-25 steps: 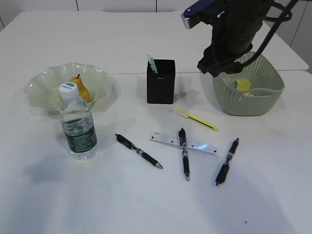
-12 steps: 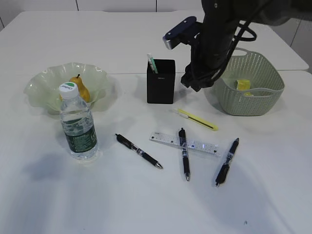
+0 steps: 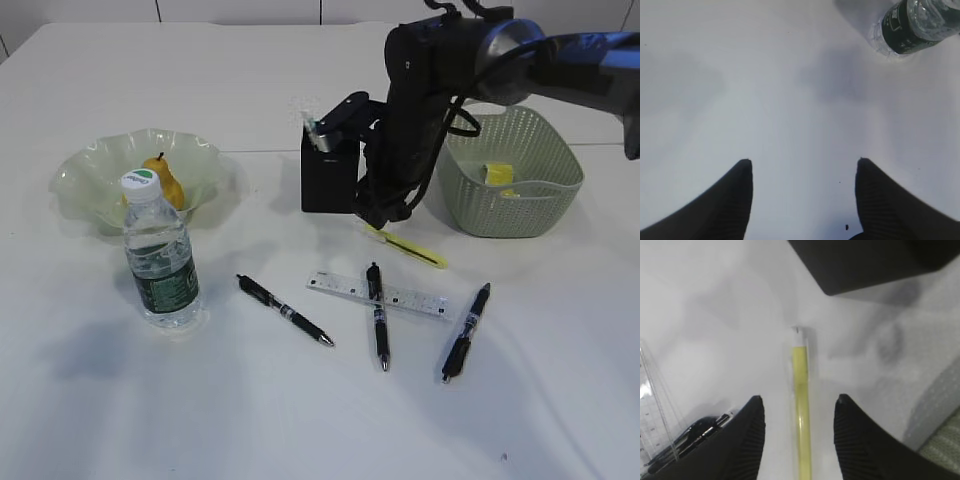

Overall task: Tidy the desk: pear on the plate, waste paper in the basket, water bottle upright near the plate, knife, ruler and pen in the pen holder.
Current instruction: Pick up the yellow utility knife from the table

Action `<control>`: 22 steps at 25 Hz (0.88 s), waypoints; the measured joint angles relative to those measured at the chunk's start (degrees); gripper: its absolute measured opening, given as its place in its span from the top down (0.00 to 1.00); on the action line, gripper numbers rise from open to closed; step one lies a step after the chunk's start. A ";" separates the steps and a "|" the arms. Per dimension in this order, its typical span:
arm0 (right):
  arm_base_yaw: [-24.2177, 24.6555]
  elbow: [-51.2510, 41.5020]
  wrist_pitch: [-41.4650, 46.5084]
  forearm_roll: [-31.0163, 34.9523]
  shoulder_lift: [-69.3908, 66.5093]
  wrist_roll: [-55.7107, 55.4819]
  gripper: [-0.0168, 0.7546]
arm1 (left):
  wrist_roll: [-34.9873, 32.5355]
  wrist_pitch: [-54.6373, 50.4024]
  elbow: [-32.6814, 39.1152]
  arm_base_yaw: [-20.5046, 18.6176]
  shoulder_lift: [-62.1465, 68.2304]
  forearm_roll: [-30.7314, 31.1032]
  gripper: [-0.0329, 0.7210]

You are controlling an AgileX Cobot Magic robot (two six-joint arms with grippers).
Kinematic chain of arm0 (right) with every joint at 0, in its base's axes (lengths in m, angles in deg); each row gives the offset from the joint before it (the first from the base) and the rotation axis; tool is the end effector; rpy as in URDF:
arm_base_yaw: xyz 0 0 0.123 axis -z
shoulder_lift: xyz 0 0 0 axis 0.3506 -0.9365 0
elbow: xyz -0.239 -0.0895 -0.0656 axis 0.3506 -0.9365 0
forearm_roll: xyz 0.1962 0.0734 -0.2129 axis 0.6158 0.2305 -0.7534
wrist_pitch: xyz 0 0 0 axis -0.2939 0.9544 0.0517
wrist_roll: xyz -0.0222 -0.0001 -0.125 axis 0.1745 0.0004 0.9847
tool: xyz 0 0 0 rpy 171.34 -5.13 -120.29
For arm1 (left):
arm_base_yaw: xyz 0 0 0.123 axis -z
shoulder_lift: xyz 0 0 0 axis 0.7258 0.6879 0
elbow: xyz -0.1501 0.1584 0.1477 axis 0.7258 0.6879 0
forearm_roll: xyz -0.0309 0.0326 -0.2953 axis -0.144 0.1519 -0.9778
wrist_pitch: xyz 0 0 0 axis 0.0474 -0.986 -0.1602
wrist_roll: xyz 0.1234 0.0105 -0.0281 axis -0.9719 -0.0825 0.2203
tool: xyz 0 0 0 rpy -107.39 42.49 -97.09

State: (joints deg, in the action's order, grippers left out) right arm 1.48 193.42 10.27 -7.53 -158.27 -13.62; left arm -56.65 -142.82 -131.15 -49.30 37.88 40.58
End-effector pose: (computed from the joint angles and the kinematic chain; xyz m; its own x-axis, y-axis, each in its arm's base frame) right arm 0.5126 0.1707 0.1027 -0.6346 -0.7442 -0.2083 -0.7258 0.6665 -0.1703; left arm 0.2667 -0.0046 0.2303 -0.9132 -0.1129 -0.3917 -0.0562 0.9866 -0.1534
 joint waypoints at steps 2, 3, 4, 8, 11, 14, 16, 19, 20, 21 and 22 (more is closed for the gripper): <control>0.37 0.23 0.63 0.75 -0.70 0.89 0.53 | 0.00 0.00 0.00 0.00 0.00 0.00 0.35; 0.70 0.23 0.87 0.85 -0.95 1.10 0.53 | 0.00 0.00 0.00 0.00 0.00 0.00 0.35; 0.84 0.23 0.87 0.95 -1.10 1.33 0.53 | 0.00 -0.09 0.00 0.00 0.00 0.00 0.35; 1.91 0.23 0.87 0.97 -1.10 2.04 0.54 | 0.00 -0.22 0.00 0.00 0.00 0.00 0.35; 2.41 0.23 0.87 1.07 -1.44 2.14 0.53 | 0.00 -0.22 0.00 0.00 0.00 0.00 0.35; 2.41 0.24 0.87 1.58 -2.19 2.47 0.53 | 0.00 -0.22 0.00 0.00 0.00 0.00 0.35; 2.41 0.24 0.87 1.81 -2.55 2.55 0.54 | 0.00 -0.22 0.00 0.00 0.00 0.00 0.35; 2.41 0.24 0.40 0.69 -2.76 2.60 0.55 | 0.00 -0.22 0.00 0.00 0.00 0.00 0.35; 2.41 0.24 0.31 0.32 -2.76 2.60 0.55 | 0.00 -0.22 0.00 0.00 0.00 0.00 0.35; 2.41 0.24 0.31 0.04 -2.76 2.60 0.55 | 0.00 -0.22 0.00 0.00 0.00 0.00 0.35; 2.41 0.24 0.31 -0.18 -2.76 2.60 0.55 | 0.00 -0.22 0.00 0.00 0.00 0.00 0.35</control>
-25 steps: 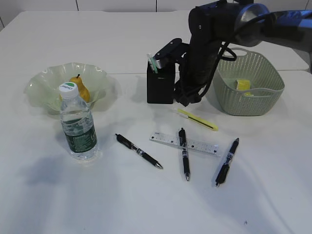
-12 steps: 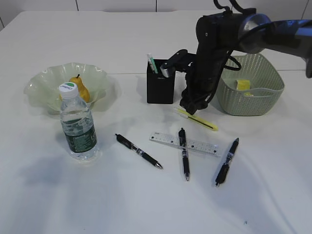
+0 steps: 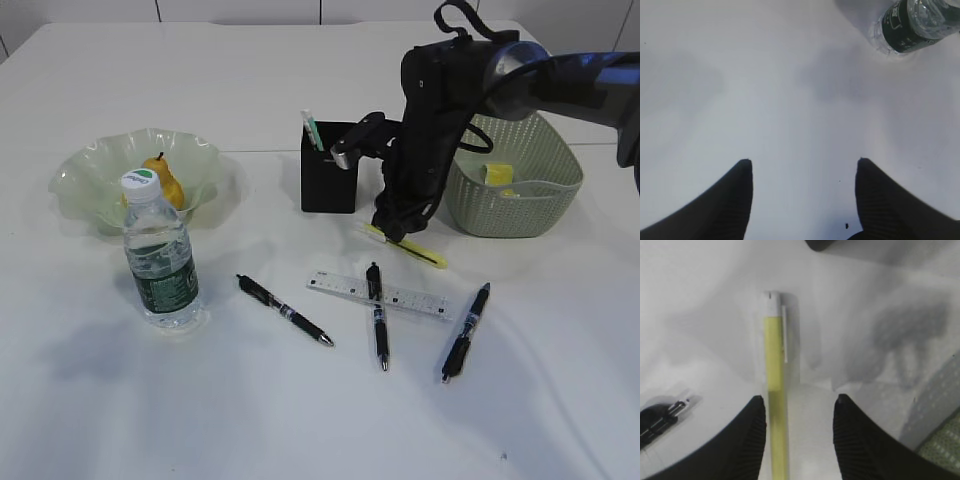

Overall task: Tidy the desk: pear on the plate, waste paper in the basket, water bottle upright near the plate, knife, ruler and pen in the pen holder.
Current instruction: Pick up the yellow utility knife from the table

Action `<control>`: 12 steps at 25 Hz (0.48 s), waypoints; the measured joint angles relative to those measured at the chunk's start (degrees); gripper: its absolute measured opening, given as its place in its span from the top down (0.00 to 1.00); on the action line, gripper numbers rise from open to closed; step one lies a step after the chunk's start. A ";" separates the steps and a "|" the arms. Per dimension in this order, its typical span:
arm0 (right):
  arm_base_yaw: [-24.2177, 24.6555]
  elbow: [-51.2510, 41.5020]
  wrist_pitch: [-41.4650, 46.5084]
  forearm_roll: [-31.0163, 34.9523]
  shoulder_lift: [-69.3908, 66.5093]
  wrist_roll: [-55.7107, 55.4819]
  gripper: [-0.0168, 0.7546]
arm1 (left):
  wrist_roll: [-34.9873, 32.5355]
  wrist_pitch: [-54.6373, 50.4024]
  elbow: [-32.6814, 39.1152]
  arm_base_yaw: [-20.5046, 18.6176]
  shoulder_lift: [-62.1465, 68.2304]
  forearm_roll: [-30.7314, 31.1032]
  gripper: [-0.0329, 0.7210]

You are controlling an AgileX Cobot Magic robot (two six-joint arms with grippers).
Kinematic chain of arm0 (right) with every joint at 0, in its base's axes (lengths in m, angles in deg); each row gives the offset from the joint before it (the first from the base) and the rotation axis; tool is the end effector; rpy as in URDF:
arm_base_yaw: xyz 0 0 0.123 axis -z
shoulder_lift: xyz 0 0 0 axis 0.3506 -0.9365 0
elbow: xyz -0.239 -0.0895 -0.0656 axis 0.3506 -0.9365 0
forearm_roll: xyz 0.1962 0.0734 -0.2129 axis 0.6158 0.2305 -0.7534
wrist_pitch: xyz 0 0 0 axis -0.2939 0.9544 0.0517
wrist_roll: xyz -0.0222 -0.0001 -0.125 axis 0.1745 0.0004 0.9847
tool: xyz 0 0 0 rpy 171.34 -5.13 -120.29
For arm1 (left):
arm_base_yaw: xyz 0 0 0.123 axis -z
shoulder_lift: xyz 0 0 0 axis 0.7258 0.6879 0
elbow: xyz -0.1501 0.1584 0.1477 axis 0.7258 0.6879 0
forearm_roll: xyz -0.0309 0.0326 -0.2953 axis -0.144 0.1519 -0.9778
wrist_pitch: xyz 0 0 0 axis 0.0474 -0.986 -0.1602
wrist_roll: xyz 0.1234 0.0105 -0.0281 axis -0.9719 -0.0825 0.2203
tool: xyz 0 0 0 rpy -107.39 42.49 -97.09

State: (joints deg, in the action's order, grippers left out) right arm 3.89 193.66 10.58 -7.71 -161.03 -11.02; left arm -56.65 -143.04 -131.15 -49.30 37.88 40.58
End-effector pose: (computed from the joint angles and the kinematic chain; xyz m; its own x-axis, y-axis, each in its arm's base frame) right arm 0.5180 0.1482 0.0779 -0.6410 -0.7512 -0.1579 -0.7347 0.6599 -0.1570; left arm 0.2663 -0.0046 0.2301 -0.9147 -0.1124 -0.3882 -0.0561 0.9866 -0.1534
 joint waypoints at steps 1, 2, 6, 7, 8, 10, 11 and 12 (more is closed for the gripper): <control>0.00 0.00 -0.05 0.03 0.00 0.00 0.55 | 0.00 0.00 0.00 0.00 0.00 0.00 0.35; 0.00 0.00 -0.13 -0.02 0.00 0.00 0.55 | 0.00 0.00 0.00 0.00 0.00 0.00 0.35; 0.00 0.00 -0.25 -0.11 0.00 0.00 0.55 | 0.00 0.00 0.00 0.00 0.00 0.00 0.35; 0.00 0.00 -0.39 -0.11 0.00 0.00 0.55 | 0.00 0.00 0.00 0.00 0.00 0.00 0.35; 0.00 0.00 -0.50 -0.11 0.00 0.00 0.55 | 0.00 0.00 0.00 0.00 0.00 0.00 0.35; 0.00 0.00 -0.76 -0.11 0.00 0.00 0.55 | 0.00 0.00 0.00 0.00 0.00 0.00 0.35; 0.00 0.00 -0.91 -0.11 0.00 0.00 0.55 | 0.00 0.00 0.00 0.00 0.00 0.00 0.35; 0.00 0.00 -1.05 -0.11 0.00 0.00 0.55 | 0.00 0.00 0.00 0.00 0.00 0.00 0.35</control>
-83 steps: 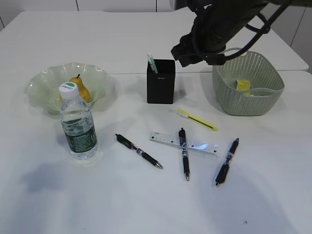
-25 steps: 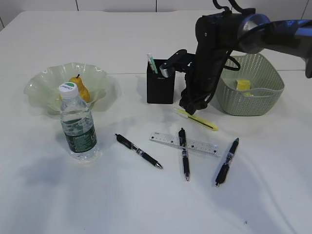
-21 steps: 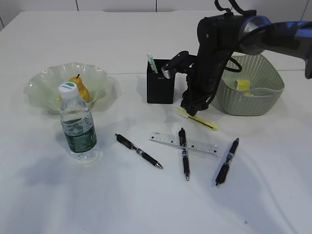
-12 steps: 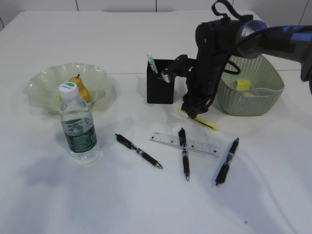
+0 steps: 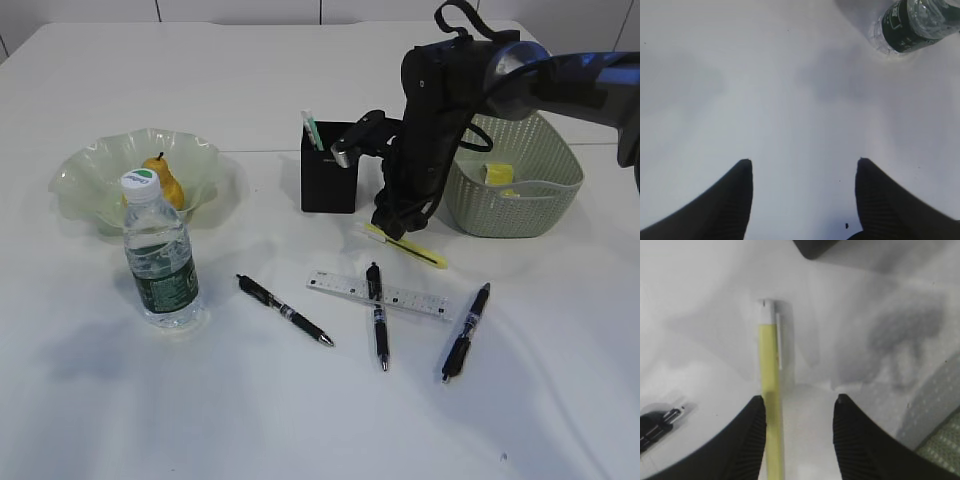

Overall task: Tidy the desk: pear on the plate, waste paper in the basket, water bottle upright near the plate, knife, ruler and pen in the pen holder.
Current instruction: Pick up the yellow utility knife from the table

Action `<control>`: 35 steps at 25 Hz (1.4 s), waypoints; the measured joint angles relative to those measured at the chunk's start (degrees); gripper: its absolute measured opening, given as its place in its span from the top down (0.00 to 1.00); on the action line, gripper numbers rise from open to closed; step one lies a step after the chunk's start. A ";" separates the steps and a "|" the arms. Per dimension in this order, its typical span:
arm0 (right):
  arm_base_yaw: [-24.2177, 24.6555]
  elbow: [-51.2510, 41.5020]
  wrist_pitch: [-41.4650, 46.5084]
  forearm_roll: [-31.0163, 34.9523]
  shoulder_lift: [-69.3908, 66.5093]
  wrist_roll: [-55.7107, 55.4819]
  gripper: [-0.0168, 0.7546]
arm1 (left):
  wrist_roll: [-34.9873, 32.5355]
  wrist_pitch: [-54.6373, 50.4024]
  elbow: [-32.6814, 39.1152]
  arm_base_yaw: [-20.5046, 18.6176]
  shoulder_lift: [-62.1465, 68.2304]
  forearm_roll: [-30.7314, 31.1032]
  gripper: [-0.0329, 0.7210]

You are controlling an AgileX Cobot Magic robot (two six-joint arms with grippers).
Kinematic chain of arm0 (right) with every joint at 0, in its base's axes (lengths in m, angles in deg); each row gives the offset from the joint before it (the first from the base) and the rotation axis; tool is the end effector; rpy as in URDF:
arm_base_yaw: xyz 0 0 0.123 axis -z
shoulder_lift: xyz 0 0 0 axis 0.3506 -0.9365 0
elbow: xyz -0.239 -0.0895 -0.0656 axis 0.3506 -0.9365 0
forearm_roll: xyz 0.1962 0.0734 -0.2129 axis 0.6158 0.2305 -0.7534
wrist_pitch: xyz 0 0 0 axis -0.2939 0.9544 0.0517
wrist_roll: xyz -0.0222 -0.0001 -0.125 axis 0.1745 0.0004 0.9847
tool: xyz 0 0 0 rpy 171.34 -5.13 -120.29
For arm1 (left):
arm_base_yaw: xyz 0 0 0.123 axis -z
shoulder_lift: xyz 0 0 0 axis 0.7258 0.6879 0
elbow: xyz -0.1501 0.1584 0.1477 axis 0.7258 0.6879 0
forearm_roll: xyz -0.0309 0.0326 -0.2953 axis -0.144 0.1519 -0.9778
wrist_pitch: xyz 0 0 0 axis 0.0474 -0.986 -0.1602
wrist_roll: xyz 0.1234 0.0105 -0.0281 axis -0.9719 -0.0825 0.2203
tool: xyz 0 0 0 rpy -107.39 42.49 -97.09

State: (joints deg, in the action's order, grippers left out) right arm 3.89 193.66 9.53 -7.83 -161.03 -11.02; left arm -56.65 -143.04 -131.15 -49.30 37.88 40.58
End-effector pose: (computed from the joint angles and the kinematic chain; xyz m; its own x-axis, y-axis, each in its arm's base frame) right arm 0.5203 0.1487 0.0784 -0.6368 -0.7516 -0.1722 -0.7328 0.6594 -0.1678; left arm 0.2663 -0.0046 0.2301 -0.9147 -0.1124 -0.3882 -0.0561 0.9866 -0.1534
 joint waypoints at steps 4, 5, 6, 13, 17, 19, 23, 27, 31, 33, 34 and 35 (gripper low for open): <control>0.00 0.00 -0.27 0.00 -0.03 0.00 0.55 | 0.00 -0.03 0.00 0.00 0.00 0.00 0.35; 0.00 0.00 -0.27 0.00 -0.25 0.00 0.55 | 0.00 -0.03 0.00 0.00 0.00 0.00 0.35; 0.00 0.10 -0.27 0.00 -0.55 0.00 0.55 | 0.00 -0.03 0.00 0.00 0.00 0.00 0.35; 0.00 0.10 0.59 0.46 -2.16 0.00 0.55 | 0.00 -0.03 0.00 0.00 0.00 0.00 0.35; 0.00 0.10 0.59 0.46 -2.25 0.00 0.62 | 0.00 -0.12 0.00 0.00 0.00 0.00 0.35; 0.00 0.10 0.59 0.46 -2.25 0.00 0.68 | 0.00 -0.12 0.00 0.00 0.22 0.00 0.35; 0.00 0.10 0.59 0.59 -2.25 0.00 0.78 | 0.00 -0.12 0.00 0.00 0.58 0.00 0.35; 0.00 0.10 0.59 0.81 -2.25 0.09 0.91 | 0.00 -0.12 0.00 0.00 0.58 0.00 0.35; 0.00 0.10 0.59 1.86 -2.13 0.09 0.92 | 0.00 0.21 0.00 0.00 0.58 0.00 0.35; 0.00 0.10 0.71 2.56 -1.43 0.09 0.92 | 0.00 0.33 0.00 0.00 0.58 0.00 0.35; 0.00 0.10 0.80 2.98 -0.70 0.09 0.92 | 0.00 0.33 0.00 0.00 0.58 0.00 0.35; 0.00 0.10 1.03 3.31 0.00 0.09 0.92 | 0.00 0.41 0.00 0.00 0.58 0.00 0.35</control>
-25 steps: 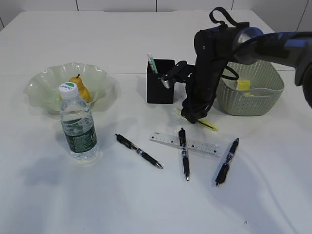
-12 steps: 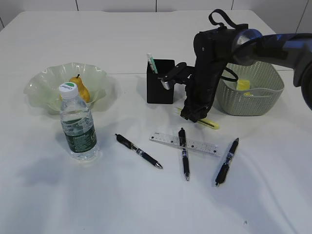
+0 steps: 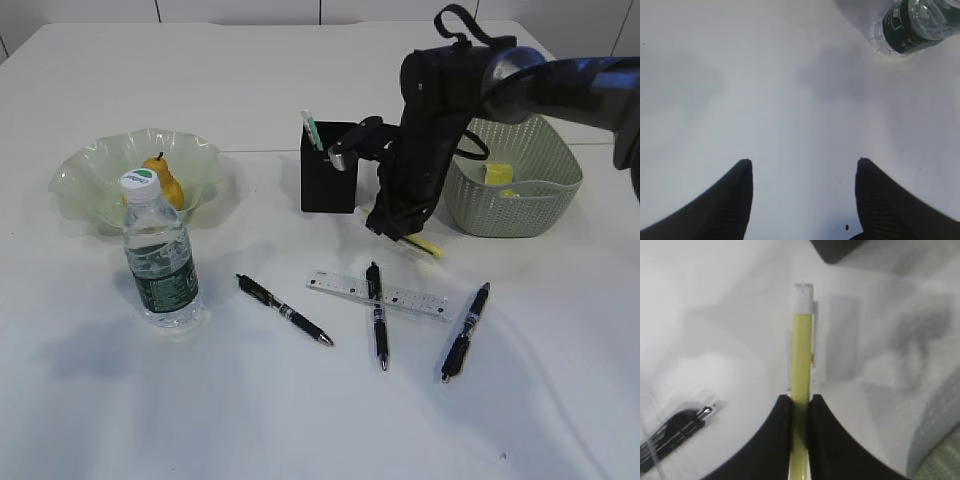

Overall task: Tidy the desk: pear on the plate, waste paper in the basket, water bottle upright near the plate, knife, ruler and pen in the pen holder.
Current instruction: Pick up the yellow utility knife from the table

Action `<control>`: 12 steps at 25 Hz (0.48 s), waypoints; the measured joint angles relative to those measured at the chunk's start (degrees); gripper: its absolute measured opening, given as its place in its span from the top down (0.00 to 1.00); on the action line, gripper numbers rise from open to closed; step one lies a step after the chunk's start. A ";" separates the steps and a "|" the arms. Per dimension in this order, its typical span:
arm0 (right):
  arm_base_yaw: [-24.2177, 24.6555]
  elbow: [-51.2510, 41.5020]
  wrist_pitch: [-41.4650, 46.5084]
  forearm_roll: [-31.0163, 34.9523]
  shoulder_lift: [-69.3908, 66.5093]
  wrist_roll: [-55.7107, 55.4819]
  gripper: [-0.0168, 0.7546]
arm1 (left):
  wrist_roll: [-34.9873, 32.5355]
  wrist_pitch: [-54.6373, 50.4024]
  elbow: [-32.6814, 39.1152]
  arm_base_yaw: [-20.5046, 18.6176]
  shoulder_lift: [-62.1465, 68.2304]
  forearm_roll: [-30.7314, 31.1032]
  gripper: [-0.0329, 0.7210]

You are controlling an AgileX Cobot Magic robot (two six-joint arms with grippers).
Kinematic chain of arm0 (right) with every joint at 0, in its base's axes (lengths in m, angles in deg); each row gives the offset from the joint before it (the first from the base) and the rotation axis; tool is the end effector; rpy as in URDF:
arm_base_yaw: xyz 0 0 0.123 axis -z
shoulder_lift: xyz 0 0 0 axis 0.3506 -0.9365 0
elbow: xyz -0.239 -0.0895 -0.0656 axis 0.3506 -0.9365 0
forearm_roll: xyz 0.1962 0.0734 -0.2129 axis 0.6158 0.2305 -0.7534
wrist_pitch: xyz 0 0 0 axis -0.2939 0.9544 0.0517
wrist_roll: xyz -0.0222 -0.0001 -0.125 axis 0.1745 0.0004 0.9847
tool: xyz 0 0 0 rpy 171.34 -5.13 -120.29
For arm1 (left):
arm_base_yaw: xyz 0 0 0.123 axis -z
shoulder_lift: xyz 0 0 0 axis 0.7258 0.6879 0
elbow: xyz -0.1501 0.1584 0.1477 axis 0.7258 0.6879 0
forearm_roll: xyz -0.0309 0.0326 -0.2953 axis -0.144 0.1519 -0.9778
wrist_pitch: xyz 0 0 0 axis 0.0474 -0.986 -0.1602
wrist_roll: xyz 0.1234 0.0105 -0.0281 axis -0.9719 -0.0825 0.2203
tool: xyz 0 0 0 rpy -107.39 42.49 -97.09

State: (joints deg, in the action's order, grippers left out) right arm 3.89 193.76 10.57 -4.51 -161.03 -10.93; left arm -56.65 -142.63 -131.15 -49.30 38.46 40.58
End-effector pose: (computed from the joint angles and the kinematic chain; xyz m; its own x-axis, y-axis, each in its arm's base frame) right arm 0.5165 0.1542 0.0783 -0.6537 -0.7331 -0.1875 -0.7271 0.6772 -0.1126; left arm 0.2682 -0.0045 0.2278 -0.9158 -0.1134 -0.3854 -0.0577 0.9865 -0.1532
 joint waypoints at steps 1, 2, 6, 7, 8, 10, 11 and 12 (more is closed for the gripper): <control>0.00 0.00 0.11 0.50 1.21 0.00 0.92 | 0.00 0.00 0.00 0.00 0.00 0.00 0.35; 0.00 0.00 0.41 0.92 2.10 0.00 0.92 | 0.00 0.00 0.00 0.00 0.00 0.00 0.35; 0.00 0.00 1.47 3.30 5.86 0.00 0.92 | 0.00 0.00 0.00 0.00 0.00 0.00 0.35; 0.00 0.00 1.60 4.21 6.60 0.00 0.92 | 0.00 0.00 0.00 0.00 0.00 0.00 0.35; 0.00 0.00 1.69 5.02 7.50 0.00 0.92 | 0.00 0.00 0.00 0.00 0.00 0.00 0.35; 0.00 0.00 2.04 6.84 9.44 0.00 0.92 | 0.00 0.00 0.00 0.00 0.00 0.00 0.35; 0.00 0.00 2.04 7.44 10.52 0.00 0.92 | 0.00 0.00 0.00 0.00 0.00 0.00 0.35; 0.00 0.00 2.04 7.91 11.48 0.00 0.92 | 0.00 0.00 0.00 0.00 0.00 0.00 0.35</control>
State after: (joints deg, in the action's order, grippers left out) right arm 3.89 193.76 12.60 3.40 -149.55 -10.93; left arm -56.65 -142.63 -131.15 -49.30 38.46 40.58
